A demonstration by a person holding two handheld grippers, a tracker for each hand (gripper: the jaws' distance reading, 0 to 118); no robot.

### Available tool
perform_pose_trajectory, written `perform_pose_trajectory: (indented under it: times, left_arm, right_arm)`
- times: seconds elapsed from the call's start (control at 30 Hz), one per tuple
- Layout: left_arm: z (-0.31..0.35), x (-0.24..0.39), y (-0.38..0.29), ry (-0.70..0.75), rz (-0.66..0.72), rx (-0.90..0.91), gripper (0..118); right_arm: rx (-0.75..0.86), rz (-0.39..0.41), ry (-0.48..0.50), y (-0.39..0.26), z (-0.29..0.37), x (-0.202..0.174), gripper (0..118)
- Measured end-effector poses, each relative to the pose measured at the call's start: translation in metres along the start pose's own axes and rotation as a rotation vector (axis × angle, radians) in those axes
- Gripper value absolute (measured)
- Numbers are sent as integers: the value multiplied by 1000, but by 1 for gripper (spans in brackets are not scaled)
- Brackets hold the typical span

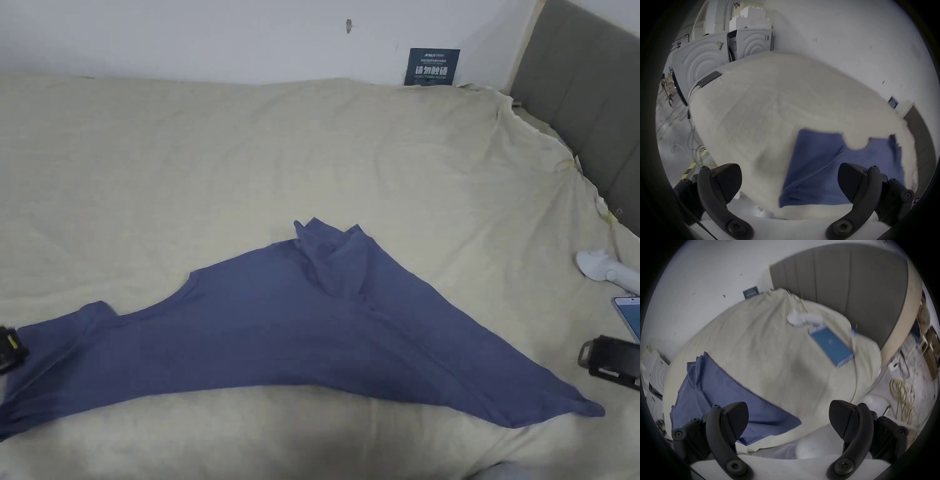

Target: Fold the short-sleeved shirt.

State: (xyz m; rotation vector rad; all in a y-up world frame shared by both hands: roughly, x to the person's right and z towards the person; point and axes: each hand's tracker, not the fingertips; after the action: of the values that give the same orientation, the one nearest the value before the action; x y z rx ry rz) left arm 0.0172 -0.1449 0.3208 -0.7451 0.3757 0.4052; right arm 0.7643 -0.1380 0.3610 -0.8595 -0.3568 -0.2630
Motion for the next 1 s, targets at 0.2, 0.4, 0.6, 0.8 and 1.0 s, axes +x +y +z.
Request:
perform_pose_trajectory:
  times: [0.2, 0.4, 0.6, 0.8, 1.0]
  left_arm:
    - [56, 30, 30, -220, -19, 225, 118]
    - [94, 83, 4, -239, -219, 429, 118]
    - [97, 121, -48, -220, -391, 545, 90]
    - [102, 132, -70, -278, -383, 547, 0]
    - [101, 139, -75, -317, -384, 516, 0]
  right_arm:
    - [265, 98, 87, 20, 58, -30, 104]
    - [472, 227, 162, -13, 87, -71, 112]
    - [492, 230, 186, -46, 93, -89, 97]
    - [524, 160, 179, -58, 91, -87, 1]
    - [517, 170, 202, -57, 92, -89, 0]
